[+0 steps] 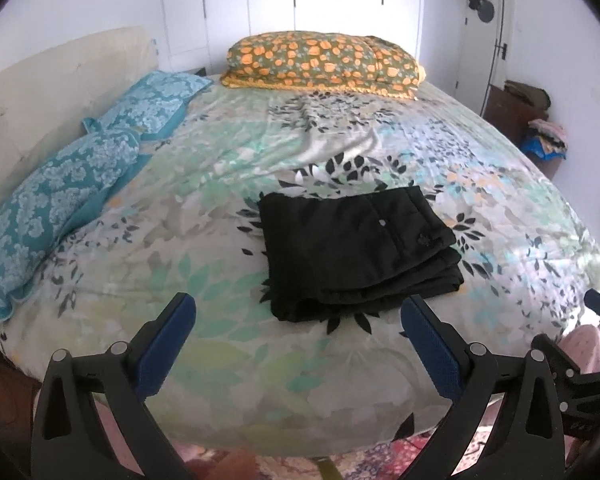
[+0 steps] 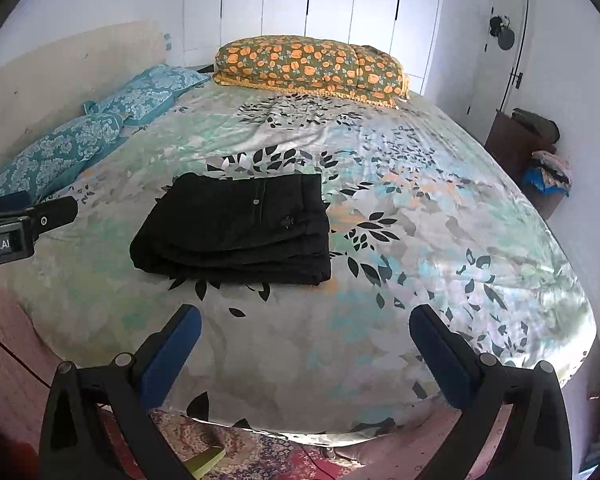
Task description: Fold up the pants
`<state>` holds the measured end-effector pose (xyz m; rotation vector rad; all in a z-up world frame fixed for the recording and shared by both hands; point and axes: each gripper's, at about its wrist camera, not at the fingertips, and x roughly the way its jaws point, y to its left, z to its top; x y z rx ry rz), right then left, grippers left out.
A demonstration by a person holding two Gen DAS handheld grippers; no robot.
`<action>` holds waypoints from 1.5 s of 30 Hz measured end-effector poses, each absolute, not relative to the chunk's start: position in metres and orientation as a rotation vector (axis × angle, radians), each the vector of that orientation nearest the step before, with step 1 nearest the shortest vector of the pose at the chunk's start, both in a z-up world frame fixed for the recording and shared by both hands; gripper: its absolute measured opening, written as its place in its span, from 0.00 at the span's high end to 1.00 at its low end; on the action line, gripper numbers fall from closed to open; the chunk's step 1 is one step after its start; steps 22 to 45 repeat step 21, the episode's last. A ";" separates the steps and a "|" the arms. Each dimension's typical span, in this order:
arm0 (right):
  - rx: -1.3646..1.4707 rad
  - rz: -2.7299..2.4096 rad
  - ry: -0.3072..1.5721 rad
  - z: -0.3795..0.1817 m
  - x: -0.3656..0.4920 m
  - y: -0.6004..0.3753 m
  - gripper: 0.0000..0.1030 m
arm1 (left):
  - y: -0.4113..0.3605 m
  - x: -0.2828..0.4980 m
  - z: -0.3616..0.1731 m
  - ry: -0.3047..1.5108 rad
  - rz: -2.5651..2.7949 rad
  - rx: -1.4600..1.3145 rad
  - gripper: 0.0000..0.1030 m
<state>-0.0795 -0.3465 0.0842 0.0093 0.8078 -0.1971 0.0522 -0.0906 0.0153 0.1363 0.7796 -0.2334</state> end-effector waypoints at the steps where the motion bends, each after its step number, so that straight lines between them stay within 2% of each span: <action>1: 0.010 -0.196 0.809 0.084 -0.079 -0.347 0.00 | -0.091 0.051 0.016 0.776 -0.213 0.143 0.00; 6: 0.012 -0.190 0.816 0.085 -0.080 -0.345 0.00 | -0.089 0.042 0.023 0.723 -0.270 0.123 0.00; 9: 0.000 -0.188 0.812 0.087 -0.080 -0.343 0.00 | -0.086 0.044 0.022 0.746 -0.310 0.069 0.00; 21: -0.023 -0.184 0.814 0.082 -0.077 -0.341 0.00 | -0.100 0.036 -0.004 0.798 -0.259 0.158 0.00; 45: -0.023 -0.184 0.814 0.082 -0.077 -0.341 0.00 | -0.100 0.036 -0.004 0.798 -0.259 0.158 0.00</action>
